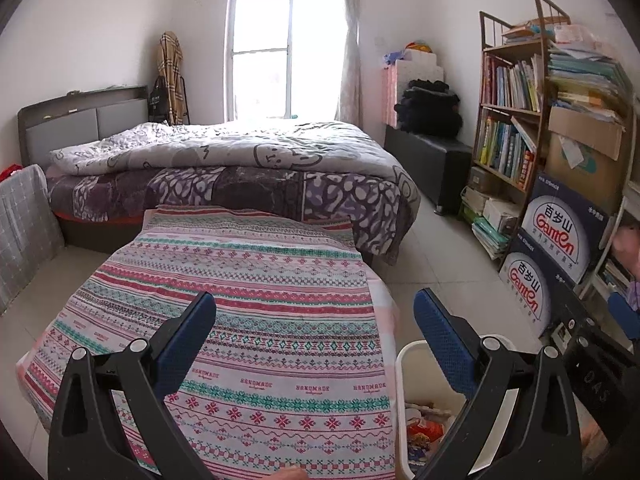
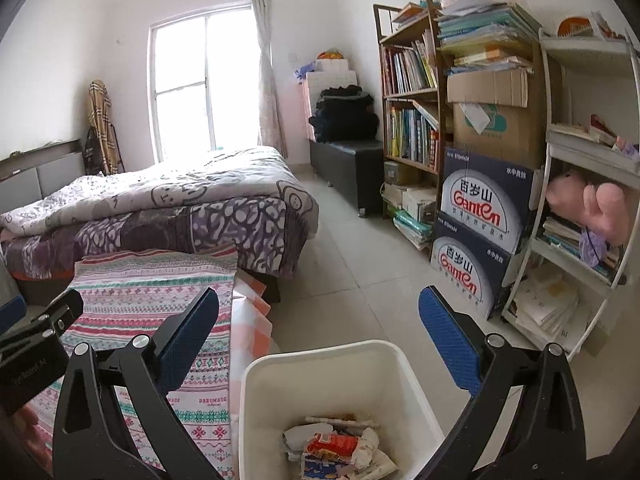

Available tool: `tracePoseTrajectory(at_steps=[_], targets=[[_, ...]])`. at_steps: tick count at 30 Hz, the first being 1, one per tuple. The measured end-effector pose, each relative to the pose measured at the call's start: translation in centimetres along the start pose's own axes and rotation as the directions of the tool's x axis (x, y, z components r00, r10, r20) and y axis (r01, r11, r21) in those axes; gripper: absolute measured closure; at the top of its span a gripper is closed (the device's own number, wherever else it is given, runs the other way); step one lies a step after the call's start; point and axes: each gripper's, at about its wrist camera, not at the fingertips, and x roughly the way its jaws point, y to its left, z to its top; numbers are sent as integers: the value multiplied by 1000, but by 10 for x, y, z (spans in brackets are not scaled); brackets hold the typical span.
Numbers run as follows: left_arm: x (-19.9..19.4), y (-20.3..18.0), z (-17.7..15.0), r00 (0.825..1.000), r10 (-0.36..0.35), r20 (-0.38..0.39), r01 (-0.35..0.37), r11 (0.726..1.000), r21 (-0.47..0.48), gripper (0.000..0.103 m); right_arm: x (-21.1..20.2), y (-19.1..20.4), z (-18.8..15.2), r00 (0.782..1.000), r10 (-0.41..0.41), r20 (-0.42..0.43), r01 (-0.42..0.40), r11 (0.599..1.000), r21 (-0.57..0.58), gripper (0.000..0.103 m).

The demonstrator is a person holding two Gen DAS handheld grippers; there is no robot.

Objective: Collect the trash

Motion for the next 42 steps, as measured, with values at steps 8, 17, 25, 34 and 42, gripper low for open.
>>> tracePoseTrajectory(at_steps=[8, 17, 25, 34, 42], targets=[[5, -5, -2, 1000, -12, -19, 12, 1000, 6, 7, 4, -5, -1, 1000, 1, -20, -1, 1000, 28, 7], [6, -6, -3, 1000, -11, -22, 11, 1000, 8, 7, 5, -6, 0, 1000, 3, -23, -2, 1000, 23, 7], [5, -5, -4, 1000, -9, -21, 9, 1000, 6, 7, 5, -6, -1, 1000, 4, -25, -3, 1000, 21, 7], [7, -4, -3, 1000, -7, -27, 7, 1000, 3, 7, 6, -6, -1, 1000, 5, -27, -5, 1000, 18, 7], [7, -4, -3, 1000, -7, -26, 7, 1000, 3, 7, 7, -6, -2, 999, 7, -31, -6, 1000, 17, 7]])
